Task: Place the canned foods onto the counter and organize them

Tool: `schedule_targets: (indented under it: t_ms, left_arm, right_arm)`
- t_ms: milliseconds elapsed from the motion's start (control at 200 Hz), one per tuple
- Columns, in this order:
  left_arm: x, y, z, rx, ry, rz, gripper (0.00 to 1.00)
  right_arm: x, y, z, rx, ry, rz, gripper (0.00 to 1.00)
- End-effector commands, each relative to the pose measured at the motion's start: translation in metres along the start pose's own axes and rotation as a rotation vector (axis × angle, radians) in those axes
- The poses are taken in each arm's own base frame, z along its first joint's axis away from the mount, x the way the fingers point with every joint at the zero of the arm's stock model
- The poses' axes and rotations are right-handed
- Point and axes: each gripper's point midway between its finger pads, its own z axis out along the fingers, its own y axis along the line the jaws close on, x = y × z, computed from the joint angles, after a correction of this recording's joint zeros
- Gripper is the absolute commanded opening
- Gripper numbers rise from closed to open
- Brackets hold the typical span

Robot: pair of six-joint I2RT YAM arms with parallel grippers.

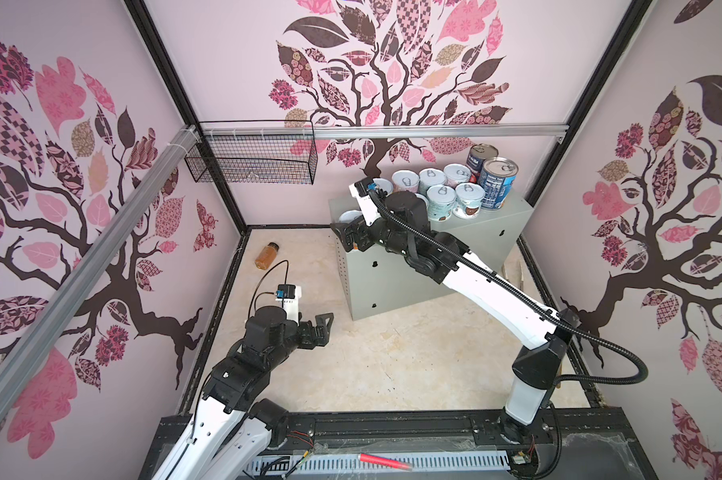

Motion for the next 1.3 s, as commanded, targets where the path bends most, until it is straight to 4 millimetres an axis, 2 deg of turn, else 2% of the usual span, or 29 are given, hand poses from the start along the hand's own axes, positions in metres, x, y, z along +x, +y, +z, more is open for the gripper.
schedule_targets:
  t_ms: [0, 200, 280, 490, 650, 760, 930, 1135, 1295]
  left_arm:
    - [-0.039, -0.01, -0.017, 0.01, -0.092, 0.028, 0.98]
    - [-0.092, -0.028, -0.032, 0.016, -0.16, 0.082, 0.93]
    - [-0.109, -0.038, -0.032, 0.035, -0.156, 0.105, 0.86]
    - [-0.151, -0.069, -0.035, 0.118, -0.17, 0.171, 0.71]
    - [-0.175, -0.083, -0.031, 0.147, -0.192, 0.207, 0.61]
    - [-0.183, -0.086, -0.026, 0.152, -0.205, 0.219, 0.56]
    - [-0.188, -0.091, -0.016, 0.17, -0.2, 0.242, 0.54]
    - [-0.194, -0.098, -0.005, 0.204, -0.202, 0.252, 0.53]
    - [-0.199, -0.102, 0.004, 0.215, -0.2, 0.262, 0.52]
  right_arm:
    - [-0.04, 0.001, -0.028, -0.008, -0.072, -0.011, 1.0]
    - [-0.065, 0.003, -0.045, -0.026, -0.115, 0.01, 1.0]
    - [-0.074, 0.004, -0.057, -0.034, -0.132, 0.022, 1.0]
    - [-0.098, 0.005, -0.11, -0.049, -0.187, 0.041, 1.0]
    - [-0.102, 0.002, -0.159, -0.051, -0.233, 0.066, 1.0]
    - [-0.086, -0.003, -0.189, -0.038, -0.242, 0.105, 1.0]
    - [-0.046, -0.013, -0.225, -0.007, -0.244, 0.171, 1.0]
    - [0.004, -0.014, -0.241, -0.015, -0.171, 0.227, 1.0]
    - [0.045, -0.012, -0.241, -0.026, -0.096, 0.252, 1.0]
